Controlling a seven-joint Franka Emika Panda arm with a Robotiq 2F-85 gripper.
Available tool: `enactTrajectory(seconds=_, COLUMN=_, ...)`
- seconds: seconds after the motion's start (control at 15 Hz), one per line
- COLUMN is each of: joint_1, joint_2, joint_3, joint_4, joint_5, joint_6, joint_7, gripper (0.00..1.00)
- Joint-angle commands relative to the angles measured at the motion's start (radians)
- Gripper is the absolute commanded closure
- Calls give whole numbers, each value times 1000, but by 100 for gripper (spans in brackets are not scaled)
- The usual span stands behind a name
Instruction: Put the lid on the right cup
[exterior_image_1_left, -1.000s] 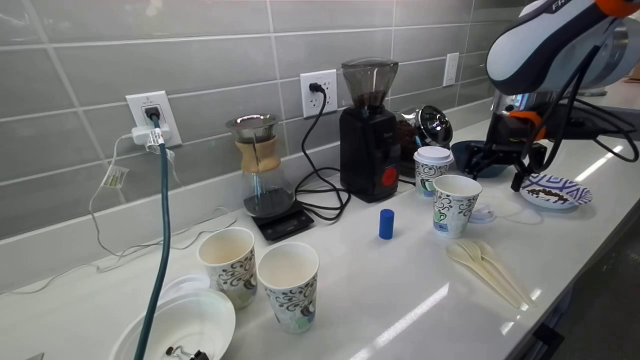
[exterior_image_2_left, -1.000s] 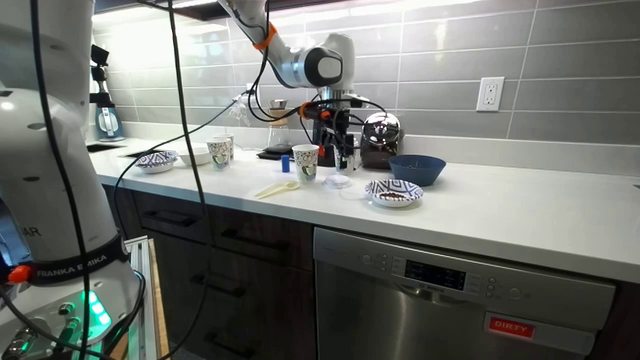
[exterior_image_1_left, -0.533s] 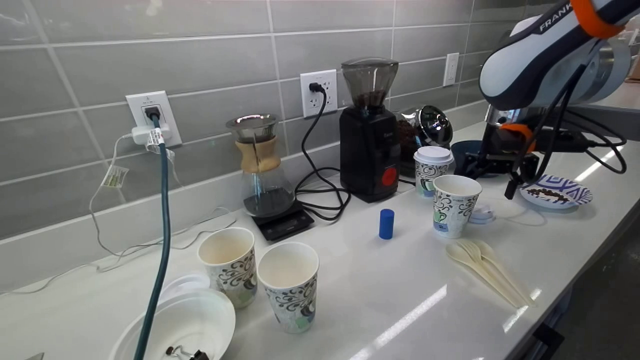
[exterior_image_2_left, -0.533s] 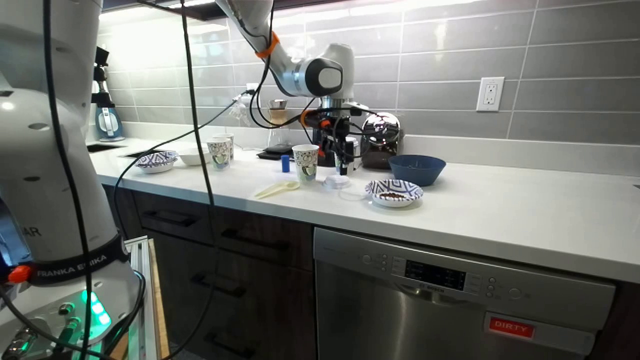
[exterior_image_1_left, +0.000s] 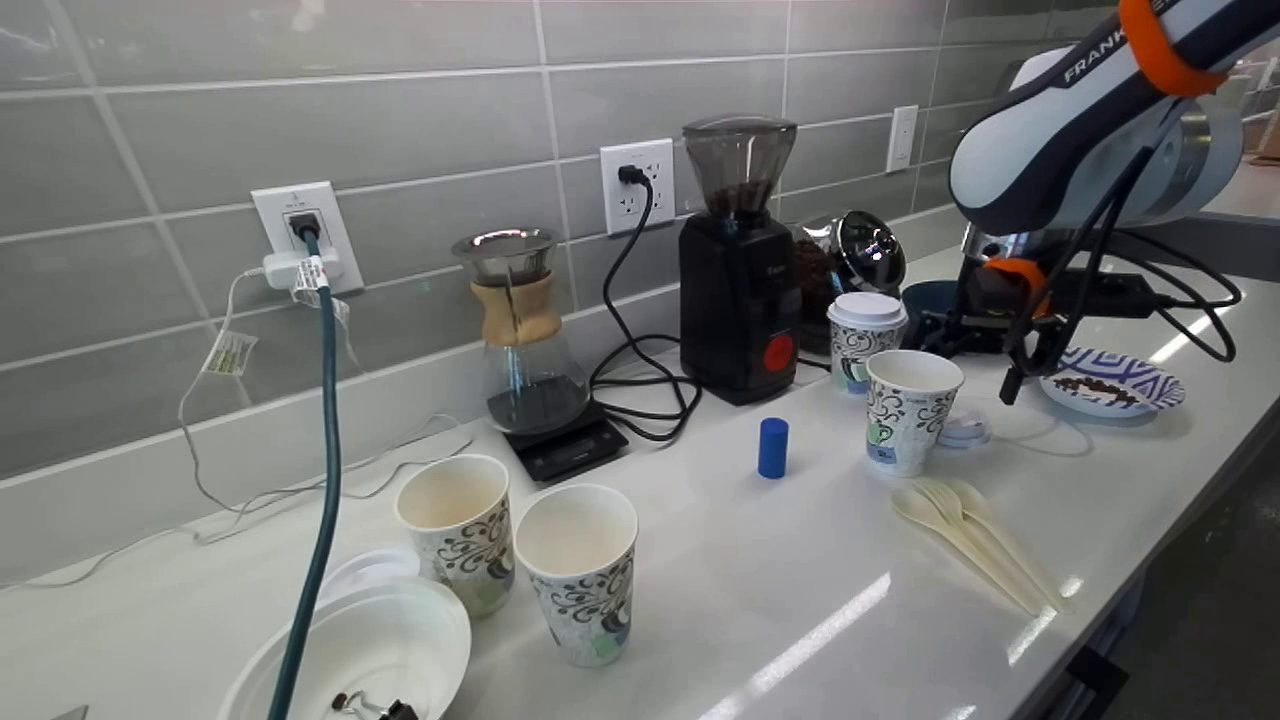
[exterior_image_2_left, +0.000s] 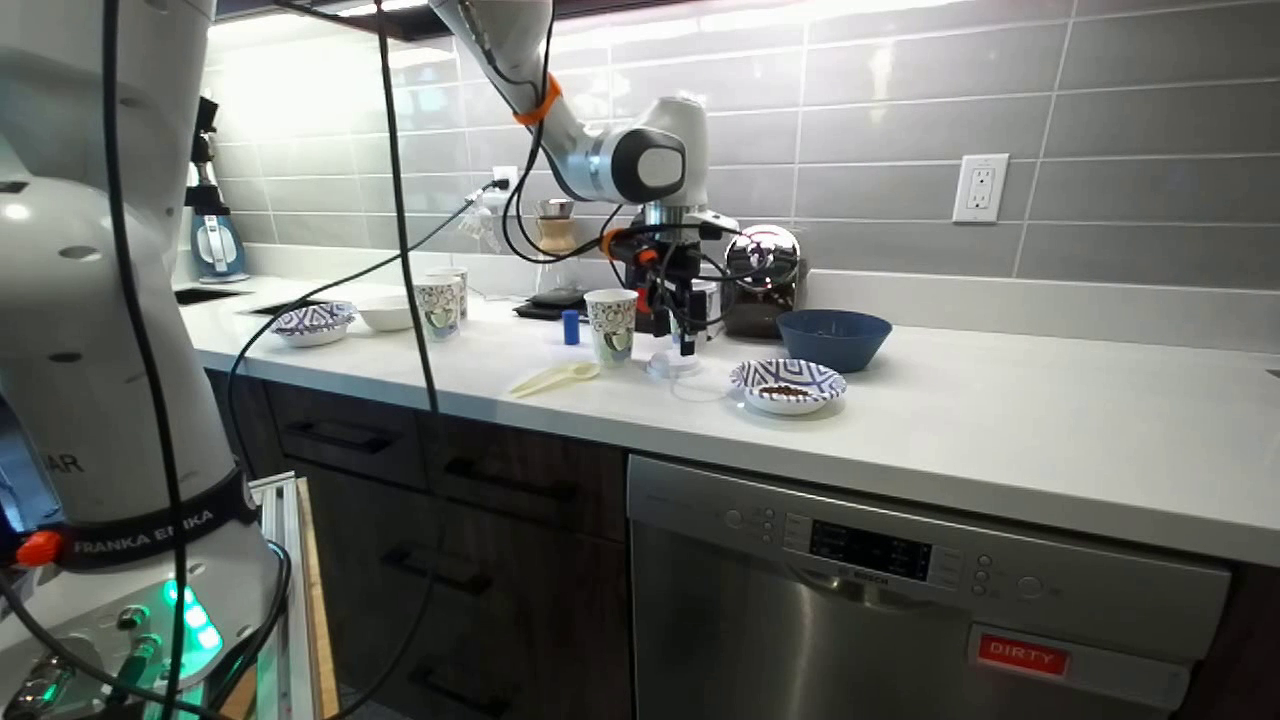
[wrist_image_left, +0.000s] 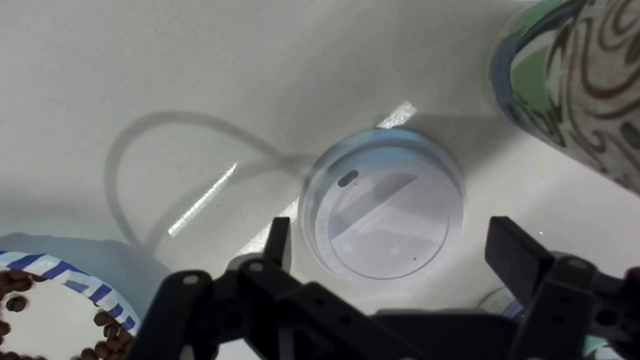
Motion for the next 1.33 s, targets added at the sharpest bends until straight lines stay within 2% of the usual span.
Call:
enactTrajectory(seconds=0.0, joint_1=24, joint_2=37, joint_3=-18, joint_4=37, joint_5=14, joint_6=21, joint_7=39, gripper=0)
enactTrajectory(seconds=1.13, joint_1=42, joint_2=107, joint_3=-34, joint_4=87, joint_5=10, joint_6=27, joint_7=72, gripper=0)
enactTrajectory(seconds=1.27, joint_1=44, joint_2=106, joint_3=-37, joint_4=87, joint_5=8, joint_6=23, joint_7=79, gripper=5)
